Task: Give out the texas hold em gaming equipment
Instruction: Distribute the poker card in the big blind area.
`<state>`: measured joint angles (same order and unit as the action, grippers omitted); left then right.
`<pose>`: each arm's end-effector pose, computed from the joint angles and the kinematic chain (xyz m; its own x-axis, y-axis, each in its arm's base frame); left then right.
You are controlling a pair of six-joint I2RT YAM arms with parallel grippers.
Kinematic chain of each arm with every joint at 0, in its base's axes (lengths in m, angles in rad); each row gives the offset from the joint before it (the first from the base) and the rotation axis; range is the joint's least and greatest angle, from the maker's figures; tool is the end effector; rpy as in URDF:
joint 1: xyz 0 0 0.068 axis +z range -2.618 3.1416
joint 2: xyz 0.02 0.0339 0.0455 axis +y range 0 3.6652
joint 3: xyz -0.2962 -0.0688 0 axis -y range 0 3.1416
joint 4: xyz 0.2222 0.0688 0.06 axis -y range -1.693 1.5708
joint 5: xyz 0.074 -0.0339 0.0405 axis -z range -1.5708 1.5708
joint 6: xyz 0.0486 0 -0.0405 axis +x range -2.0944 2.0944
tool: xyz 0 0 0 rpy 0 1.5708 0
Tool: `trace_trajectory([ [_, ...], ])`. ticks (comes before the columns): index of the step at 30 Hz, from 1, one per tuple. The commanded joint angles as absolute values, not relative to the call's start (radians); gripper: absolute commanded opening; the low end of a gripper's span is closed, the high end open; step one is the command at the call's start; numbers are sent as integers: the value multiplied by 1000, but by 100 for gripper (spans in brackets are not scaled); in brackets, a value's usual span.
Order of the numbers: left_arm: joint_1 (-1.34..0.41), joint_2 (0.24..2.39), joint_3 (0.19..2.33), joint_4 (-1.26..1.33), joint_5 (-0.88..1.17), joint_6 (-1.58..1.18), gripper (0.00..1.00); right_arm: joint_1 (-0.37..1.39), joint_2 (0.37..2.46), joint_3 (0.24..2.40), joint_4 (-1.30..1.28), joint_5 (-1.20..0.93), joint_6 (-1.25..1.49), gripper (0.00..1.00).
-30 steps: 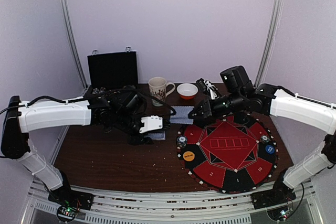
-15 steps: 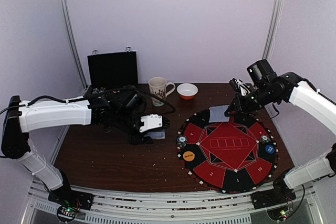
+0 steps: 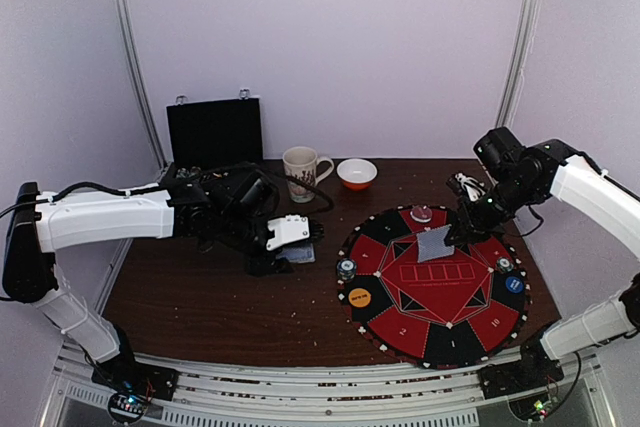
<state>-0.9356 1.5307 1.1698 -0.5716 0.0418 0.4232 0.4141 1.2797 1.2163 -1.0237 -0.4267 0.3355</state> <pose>0.1824 -0.2509 0.2887 -0.0981 0.8247 -0.5570 0.9425 0.2568 0.2141 0.1892 0.1051 0.3384 -0.9439 -0.0875 -0.3185 -0.2454 0.8311 0.4991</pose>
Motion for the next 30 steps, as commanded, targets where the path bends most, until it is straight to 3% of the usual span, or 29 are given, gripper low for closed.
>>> trace_trajectory([
  [1, -930, 1523, 1209, -525, 34, 392, 56, 392, 1282, 1209, -1101, -424, 328, 0],
  [30, -918, 1508, 1196, -475, 36, 394, 56, 347, 1306, 1186, -1149, -449, 399, 0],
])
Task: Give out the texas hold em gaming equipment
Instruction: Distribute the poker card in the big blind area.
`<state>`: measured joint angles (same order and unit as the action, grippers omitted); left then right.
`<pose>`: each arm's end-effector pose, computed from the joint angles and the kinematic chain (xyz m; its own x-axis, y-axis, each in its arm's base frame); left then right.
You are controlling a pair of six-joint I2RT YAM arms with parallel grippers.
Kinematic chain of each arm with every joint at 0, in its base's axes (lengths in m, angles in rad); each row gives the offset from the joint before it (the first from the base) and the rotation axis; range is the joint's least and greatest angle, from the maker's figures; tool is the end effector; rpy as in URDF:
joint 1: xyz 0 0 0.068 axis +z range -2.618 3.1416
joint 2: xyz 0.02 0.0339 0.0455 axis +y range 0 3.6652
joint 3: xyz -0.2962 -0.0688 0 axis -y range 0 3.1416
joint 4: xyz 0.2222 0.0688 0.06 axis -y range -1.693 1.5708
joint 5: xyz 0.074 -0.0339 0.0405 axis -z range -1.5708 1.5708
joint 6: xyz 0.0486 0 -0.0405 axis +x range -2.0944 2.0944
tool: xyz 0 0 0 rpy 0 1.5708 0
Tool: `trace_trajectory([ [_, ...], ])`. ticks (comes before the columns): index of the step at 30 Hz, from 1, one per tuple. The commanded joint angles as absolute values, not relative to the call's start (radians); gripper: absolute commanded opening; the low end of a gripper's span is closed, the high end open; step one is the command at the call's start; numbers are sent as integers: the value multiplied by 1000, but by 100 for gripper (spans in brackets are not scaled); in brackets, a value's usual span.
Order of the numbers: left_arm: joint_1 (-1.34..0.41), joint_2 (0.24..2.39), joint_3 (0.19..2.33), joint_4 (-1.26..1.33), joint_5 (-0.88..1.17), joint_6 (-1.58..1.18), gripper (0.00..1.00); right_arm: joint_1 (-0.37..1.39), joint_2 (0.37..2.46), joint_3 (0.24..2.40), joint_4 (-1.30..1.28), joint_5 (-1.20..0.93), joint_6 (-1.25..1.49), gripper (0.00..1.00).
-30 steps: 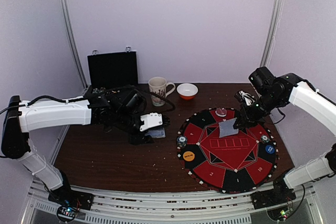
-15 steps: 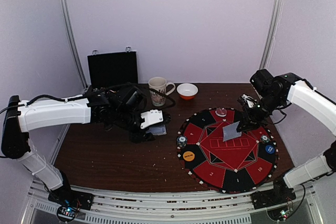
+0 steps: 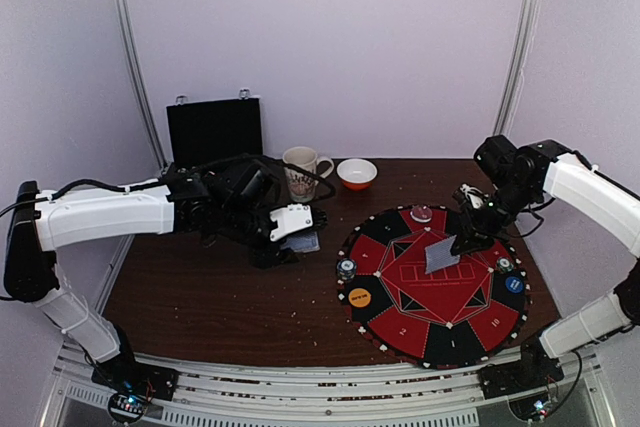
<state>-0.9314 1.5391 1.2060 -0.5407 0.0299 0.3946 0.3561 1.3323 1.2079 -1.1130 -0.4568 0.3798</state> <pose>0.1891 -0.2568 0.2996 -0.1096 0.7914 -0.6014 0.9269 0.2998 0.2256 0.1954 0.0955 0.3221 -0.9887 -0.0128 -0.1494 -0.0879 0.8566 0.5084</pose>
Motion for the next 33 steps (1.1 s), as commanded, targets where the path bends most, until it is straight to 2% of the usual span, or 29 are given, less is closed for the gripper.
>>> trace_trajectory([
  [1, -917, 1503, 1192, -470, 37, 393, 56, 347, 1306, 1187, -1156, -447, 399, 0],
  [13, -913, 1491, 1181, -463, 37, 390, 56, 344, 1296, 1149, -1129, -482, 415, 0],
  [18, -908, 1490, 1178, -463, 32, 390, 56, 355, 1315, 1123, -1101, -573, 376, 0],
  [25, -904, 1495, 1179, -463, 34, 389, 56, 571, 1375, 1034, -867, -669, 402, 0],
  [33, -901, 1501, 1178, -463, 39, 391, 56, 735, 1571, 1005, -679, -743, 330, 0],
])
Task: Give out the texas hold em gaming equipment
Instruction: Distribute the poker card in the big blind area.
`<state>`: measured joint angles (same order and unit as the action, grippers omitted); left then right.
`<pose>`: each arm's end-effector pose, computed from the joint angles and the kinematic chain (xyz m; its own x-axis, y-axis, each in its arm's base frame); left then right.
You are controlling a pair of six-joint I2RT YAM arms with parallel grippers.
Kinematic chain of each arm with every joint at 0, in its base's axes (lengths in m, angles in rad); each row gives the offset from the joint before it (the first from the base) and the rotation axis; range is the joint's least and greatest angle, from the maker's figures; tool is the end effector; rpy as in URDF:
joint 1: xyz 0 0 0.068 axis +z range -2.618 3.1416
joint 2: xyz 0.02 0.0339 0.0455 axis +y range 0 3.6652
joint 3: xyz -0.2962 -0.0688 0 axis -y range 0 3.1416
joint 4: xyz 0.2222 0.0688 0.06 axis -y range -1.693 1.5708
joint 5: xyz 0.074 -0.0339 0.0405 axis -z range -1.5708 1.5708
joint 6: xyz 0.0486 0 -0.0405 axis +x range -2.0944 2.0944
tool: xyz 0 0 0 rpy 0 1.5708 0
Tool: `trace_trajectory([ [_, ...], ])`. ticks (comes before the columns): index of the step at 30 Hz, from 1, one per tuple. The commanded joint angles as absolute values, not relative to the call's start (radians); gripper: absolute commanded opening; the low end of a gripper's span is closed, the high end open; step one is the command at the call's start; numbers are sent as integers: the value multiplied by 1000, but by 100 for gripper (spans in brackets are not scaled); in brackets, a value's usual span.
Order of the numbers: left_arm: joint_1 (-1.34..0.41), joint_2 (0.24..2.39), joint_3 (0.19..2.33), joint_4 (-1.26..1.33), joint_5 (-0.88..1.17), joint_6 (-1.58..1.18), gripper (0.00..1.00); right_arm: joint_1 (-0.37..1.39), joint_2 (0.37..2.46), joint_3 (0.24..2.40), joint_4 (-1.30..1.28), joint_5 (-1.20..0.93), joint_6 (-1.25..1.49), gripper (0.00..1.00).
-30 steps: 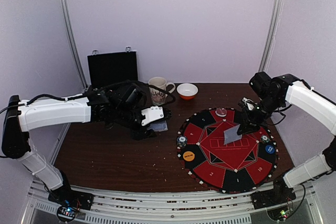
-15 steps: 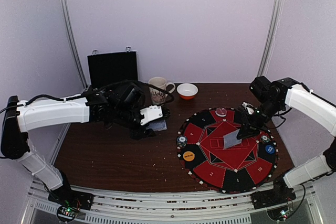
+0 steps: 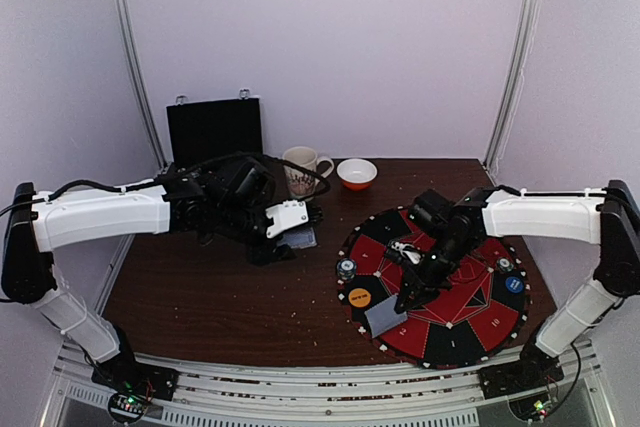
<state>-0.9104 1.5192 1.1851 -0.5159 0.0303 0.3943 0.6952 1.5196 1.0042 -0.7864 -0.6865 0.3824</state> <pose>0.1922 -0.2498 0.3010 -0.1175 0.7773 -0.6181 0.9172 0.3236 0.2325 0.1779 0.1885 0.2444 -0.9200 -0.3915 -0.0186 -0.3034 0.6814 0.6661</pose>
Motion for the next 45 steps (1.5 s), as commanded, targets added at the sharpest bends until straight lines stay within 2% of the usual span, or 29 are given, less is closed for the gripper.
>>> trace_trajectory([
  [1, -901, 1503, 1178, -463, 41, 391, 56, 738, 1592, 1010, -669, -742, 322, 0],
  [11, -895, 1509, 1178, -463, 49, 391, 57, 740, 1768, 1081, -736, -593, 213, 0],
  [26, -892, 1512, 1178, -463, 53, 393, 57, 762, 1833, 1147, -805, -485, 160, 0],
  [37, -890, 1513, 1180, -463, 61, 393, 57, 763, 1774, 1210, -911, -342, 173, 30],
  [45, -890, 1505, 1180, -464, 67, 391, 57, 717, 1669, 1278, -948, -248, 275, 36],
])
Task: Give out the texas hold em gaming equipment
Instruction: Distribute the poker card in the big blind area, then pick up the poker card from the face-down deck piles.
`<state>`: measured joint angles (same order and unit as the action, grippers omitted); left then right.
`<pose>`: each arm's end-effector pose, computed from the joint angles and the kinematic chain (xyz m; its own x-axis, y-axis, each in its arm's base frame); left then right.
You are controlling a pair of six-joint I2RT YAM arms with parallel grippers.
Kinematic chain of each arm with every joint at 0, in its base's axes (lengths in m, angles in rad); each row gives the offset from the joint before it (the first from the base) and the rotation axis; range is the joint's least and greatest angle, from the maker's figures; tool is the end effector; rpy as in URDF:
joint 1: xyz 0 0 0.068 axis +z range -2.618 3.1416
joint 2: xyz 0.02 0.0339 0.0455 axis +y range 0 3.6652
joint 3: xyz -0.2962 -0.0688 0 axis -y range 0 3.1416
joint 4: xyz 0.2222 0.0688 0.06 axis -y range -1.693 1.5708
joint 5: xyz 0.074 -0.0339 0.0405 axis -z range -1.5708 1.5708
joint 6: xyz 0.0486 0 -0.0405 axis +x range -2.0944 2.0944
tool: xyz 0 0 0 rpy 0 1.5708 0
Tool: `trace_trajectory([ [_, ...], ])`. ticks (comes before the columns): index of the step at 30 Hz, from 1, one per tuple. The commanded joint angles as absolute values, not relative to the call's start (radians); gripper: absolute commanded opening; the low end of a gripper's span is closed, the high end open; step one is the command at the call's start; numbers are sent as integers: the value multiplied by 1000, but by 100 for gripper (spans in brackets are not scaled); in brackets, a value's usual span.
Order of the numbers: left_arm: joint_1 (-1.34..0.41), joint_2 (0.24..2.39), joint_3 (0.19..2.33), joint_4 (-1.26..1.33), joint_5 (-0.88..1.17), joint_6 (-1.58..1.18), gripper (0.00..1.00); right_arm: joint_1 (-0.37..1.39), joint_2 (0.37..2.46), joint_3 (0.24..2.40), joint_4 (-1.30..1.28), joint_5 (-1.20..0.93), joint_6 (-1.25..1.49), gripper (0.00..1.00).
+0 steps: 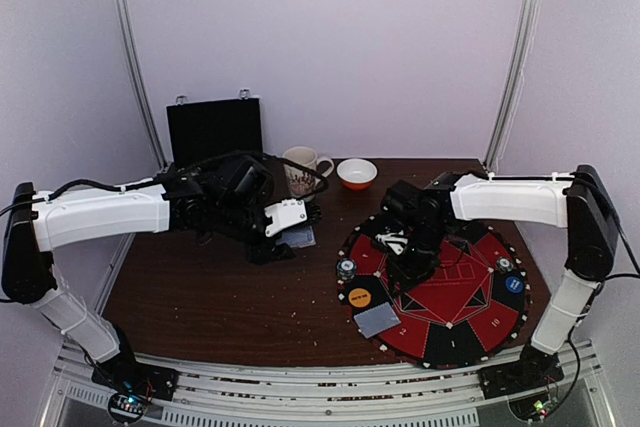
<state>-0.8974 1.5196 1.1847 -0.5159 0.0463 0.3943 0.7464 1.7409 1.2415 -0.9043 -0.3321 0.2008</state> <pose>0.1948 -0.2478 0.3008 -0.1256 0.7728 -0.6221 0.9186 0.3274 0.2212 0.2197 0.2248 0.2334 -0.8453 -0.5250 -0.0989 -0.5236 0.7775 0.3482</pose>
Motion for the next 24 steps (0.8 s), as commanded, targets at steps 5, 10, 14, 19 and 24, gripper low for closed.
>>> trace_trajectory([
  [5, -890, 1500, 1186, -463, 79, 391, 57, 650, 1581, 1246, -862, -197, 389, 37],
  [10, -890, 1502, 1190, -449, 83, 388, 57, 618, 1507, 1199, -765, -108, 551, 38],
  [14, -891, 1500, 1198, -441, 75, 384, 57, 610, 1462, 1159, -725, -21, 613, 40],
  [19, -890, 1482, 1188, -418, 75, 382, 57, 597, 1421, 1131, -697, -43, 618, 40],
  [24, -890, 1484, 1192, -413, 86, 392, 57, 661, 1404, 1139, -450, -387, 541, 48],
])
